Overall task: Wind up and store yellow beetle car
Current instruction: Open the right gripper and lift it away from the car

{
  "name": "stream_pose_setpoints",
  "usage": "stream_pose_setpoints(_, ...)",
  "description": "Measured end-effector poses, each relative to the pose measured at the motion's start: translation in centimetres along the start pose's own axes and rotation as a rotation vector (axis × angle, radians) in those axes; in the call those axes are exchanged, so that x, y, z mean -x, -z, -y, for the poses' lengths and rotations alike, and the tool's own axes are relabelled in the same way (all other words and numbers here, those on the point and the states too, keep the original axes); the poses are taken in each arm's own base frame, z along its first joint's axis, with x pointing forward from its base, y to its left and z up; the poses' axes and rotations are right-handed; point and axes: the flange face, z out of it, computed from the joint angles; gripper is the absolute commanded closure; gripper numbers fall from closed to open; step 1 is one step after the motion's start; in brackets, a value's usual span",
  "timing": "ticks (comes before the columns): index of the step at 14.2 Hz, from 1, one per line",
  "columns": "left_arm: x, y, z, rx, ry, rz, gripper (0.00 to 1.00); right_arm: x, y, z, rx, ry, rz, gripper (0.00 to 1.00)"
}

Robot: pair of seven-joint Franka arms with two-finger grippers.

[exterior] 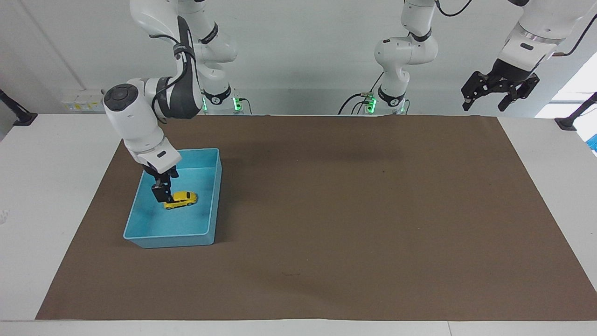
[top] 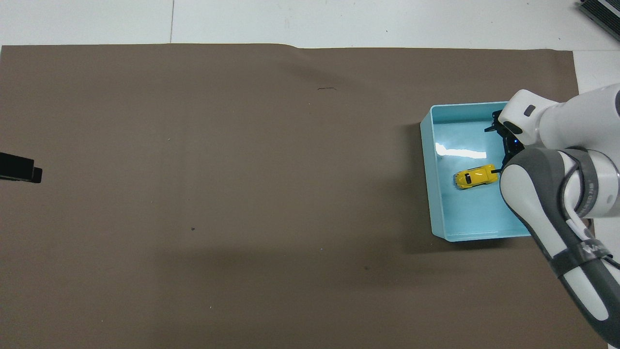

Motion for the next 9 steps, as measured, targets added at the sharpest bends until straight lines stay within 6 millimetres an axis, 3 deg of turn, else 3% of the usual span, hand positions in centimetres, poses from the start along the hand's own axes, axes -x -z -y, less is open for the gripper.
stream_pose_setpoints(5,0.0,0.0,0.0,0.000,0.000,0.000,0.00,0.7,2.6,-0.3,0.010,-0.012,0.005,0.00)
stream_pose_setpoints(9,0.0,0.0,0.0,0.000,0.000,0.000,0.00,0.4,8.5,0.5,0.038,-0.011,0.016,0.00)
